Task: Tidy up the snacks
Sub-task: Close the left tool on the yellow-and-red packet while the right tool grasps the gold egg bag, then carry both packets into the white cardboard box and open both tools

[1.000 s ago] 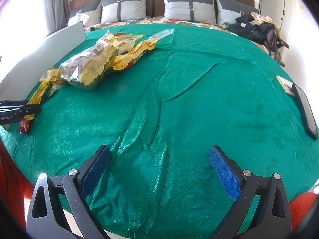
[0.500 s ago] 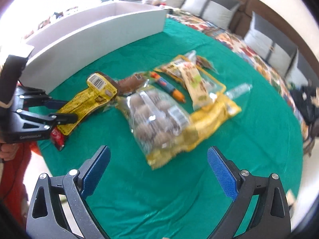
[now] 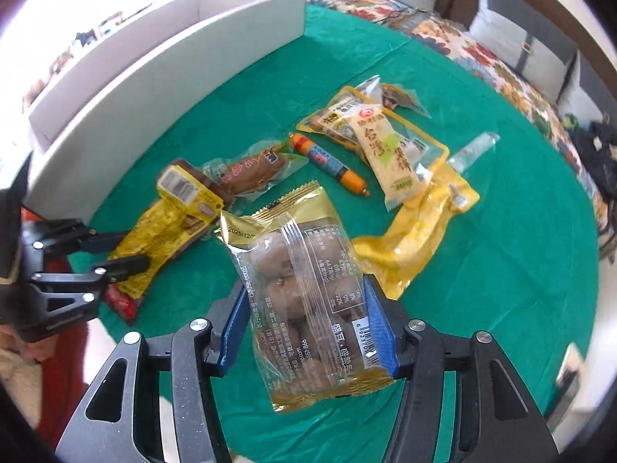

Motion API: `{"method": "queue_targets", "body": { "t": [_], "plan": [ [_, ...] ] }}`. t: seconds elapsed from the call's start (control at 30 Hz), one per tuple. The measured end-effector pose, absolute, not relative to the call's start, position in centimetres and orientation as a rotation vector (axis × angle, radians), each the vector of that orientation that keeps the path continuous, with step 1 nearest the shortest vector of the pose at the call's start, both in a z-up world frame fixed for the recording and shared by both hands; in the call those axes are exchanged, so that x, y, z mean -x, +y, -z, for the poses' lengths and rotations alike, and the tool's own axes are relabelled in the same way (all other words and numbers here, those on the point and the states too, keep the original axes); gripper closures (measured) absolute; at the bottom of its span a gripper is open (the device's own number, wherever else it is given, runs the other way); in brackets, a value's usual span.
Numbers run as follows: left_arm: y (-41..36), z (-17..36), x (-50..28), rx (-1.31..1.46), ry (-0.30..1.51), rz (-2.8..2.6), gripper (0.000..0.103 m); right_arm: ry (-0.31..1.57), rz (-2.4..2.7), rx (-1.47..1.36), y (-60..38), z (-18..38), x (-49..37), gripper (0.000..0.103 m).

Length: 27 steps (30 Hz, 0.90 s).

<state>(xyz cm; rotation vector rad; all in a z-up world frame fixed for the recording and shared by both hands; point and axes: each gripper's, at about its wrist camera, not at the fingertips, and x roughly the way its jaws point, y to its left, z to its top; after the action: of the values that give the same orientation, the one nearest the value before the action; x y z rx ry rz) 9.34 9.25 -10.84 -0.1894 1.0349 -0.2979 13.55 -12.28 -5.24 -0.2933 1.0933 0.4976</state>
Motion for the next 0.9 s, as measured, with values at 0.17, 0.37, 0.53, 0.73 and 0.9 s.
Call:
{"method": "queue_targets", "body": {
  "t": [0.17,0.37,0.53,0.73,0.9],
  "plan": [
    [7.6,11.3,-9.4,0.067,1.060,0.254,0.050,1.097,-0.411,0.116,-16.1,5.8,-11.7,0.044],
    [4.9,11.7,-9.2,-0.118,1.026,0.229,0.065,1.090,-0.418,-0.050,-17.2,6.7,-10.1,0.044],
    [6.3,10.6,-9.1,0.002,1.022,0.245,0.078,1.048,-0.416,-0.101,-17.6,5.9,-9.3,0.044],
    [9.3,5.9,-8.5,0.259,0.940,0.305,0.078,1.034,-0.379,-0.113,-18.4,5.7,-9.7,0.044],
    [14.3,0.0,-8.0,0.387,0.813,0.282,0.078,1.024,-0.440,-0.155,-16.0,3.8,-11.1,0.044]
  ]
}}
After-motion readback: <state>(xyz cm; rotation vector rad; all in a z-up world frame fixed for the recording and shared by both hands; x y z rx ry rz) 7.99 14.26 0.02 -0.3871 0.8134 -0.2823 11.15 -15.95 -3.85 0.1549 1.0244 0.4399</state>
